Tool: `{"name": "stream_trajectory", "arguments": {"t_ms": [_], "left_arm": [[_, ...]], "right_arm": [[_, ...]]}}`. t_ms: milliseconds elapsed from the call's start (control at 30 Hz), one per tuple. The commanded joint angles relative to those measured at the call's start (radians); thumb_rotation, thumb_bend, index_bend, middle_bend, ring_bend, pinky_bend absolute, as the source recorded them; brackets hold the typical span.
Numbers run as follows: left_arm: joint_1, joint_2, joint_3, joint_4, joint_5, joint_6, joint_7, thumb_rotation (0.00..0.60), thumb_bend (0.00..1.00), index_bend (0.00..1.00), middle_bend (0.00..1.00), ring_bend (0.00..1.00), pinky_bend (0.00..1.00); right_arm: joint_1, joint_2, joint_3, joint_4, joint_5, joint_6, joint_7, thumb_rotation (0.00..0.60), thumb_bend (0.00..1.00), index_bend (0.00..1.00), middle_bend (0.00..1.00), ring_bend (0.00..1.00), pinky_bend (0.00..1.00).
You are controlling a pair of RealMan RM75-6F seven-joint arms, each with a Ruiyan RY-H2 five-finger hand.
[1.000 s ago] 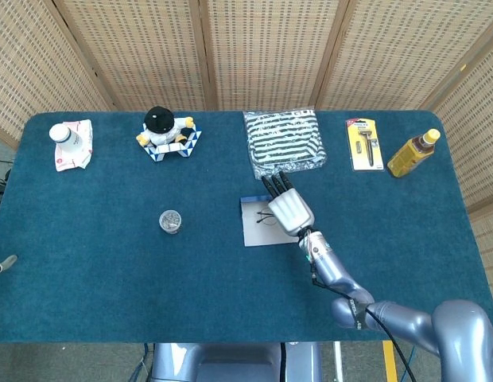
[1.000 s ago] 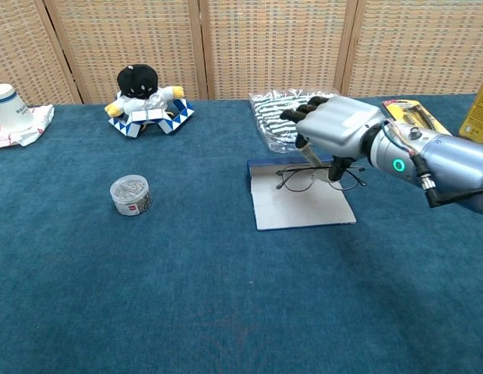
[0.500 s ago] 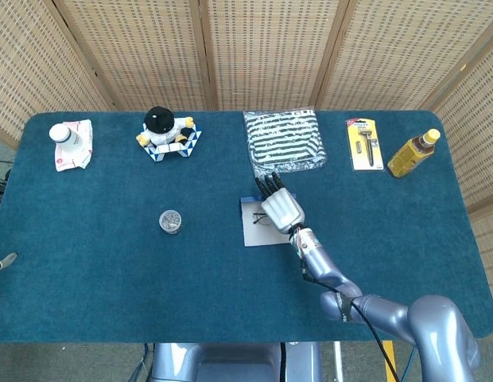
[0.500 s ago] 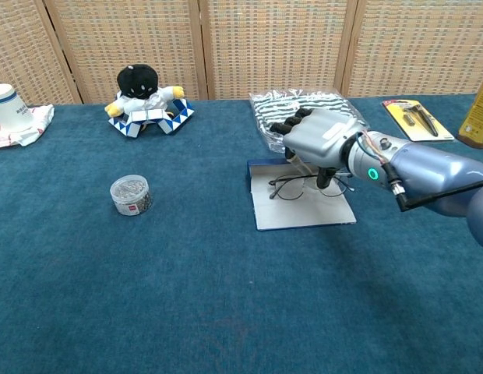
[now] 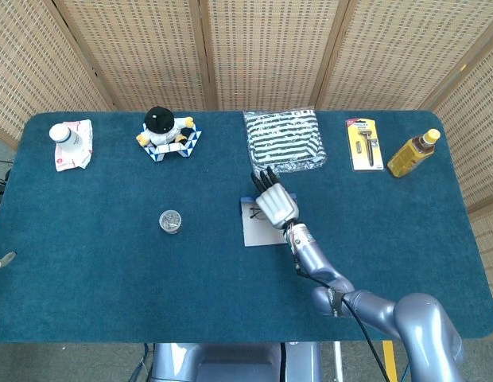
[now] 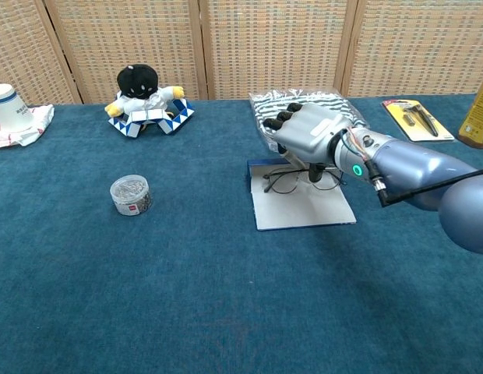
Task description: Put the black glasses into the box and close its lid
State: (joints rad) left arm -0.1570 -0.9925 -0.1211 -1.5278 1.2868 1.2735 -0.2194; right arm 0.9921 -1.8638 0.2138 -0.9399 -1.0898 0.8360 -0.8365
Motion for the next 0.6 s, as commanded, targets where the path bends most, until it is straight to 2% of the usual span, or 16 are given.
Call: {"name": "stream_trajectory", "arguments": {"t_ms": [33, 167, 400, 600], "left_arm": [[0.000, 0.000, 0.000, 0.000, 0.000, 0.000, -0.001, 0.600, 0.00, 0.00, 0.00, 0.00, 0.00], [-0.001, 0.000, 0.001, 0.000, 0.002, -0.001, 0.000, 0.600, 0.00, 0.00, 0.00, 0.00, 0.00], [0.000, -0.001, 0.002, 0.000, 0.004, 0.001, 0.002, 0.600, 0.00, 0.00, 0.00, 0.00, 0.00], [-0.003, -0.003, 0.004, 0.000, 0.006, -0.005, 0.007, 0.600, 0.00, 0.00, 0.00, 0.00, 0.00]], "right_arm": [[0.000, 0.000, 0.003, -0.005, 0.006, 0.000, 0.008, 0.600, 0.26, 0.49, 0.00, 0.00, 0.00], [-0.003, 0.009, 0.003, -0.019, 0.011, 0.002, 0.017, 0.600, 0.21, 0.40, 0.00, 0.00, 0.00], [-0.017, 0.027, -0.002, -0.059, -0.009, 0.039, 0.042, 0.600, 0.21, 0.38, 0.00, 0.00, 0.00], [-0.056, 0.100, -0.009, -0.187, -0.053, 0.105, 0.098, 0.600, 0.21, 0.38, 0.00, 0.00, 0.00]]}}
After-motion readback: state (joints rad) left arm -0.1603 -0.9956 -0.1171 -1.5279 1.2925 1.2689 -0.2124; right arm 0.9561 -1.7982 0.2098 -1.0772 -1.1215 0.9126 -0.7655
